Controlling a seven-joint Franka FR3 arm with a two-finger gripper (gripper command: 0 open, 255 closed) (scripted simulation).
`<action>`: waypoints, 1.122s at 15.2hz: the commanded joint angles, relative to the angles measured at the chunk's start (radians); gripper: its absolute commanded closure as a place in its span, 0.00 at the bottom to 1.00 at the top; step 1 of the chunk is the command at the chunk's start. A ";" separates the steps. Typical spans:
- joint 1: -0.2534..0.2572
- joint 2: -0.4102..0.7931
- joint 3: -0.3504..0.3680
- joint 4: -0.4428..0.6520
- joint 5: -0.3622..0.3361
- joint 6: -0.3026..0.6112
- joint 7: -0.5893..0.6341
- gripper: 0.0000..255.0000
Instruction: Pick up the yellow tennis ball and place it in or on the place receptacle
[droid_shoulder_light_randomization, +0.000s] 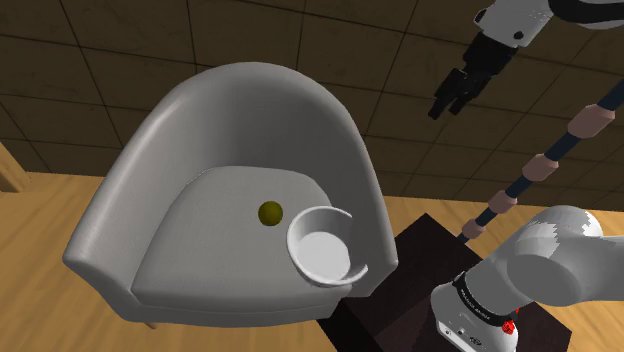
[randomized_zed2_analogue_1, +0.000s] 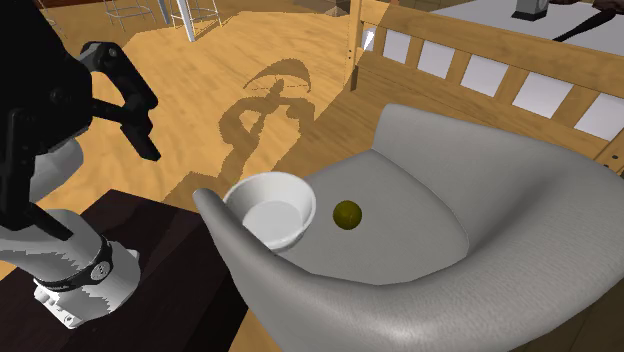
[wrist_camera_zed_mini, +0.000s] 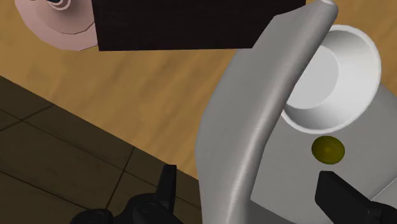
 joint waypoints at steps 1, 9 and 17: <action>0.000 0.000 0.000 0.000 0.000 0.000 0.000 0.00; 0.054 0.126 0.110 -0.096 0.078 0.219 0.098 0.00; 0.103 0.334 0.221 -0.110 0.134 0.442 0.192 0.00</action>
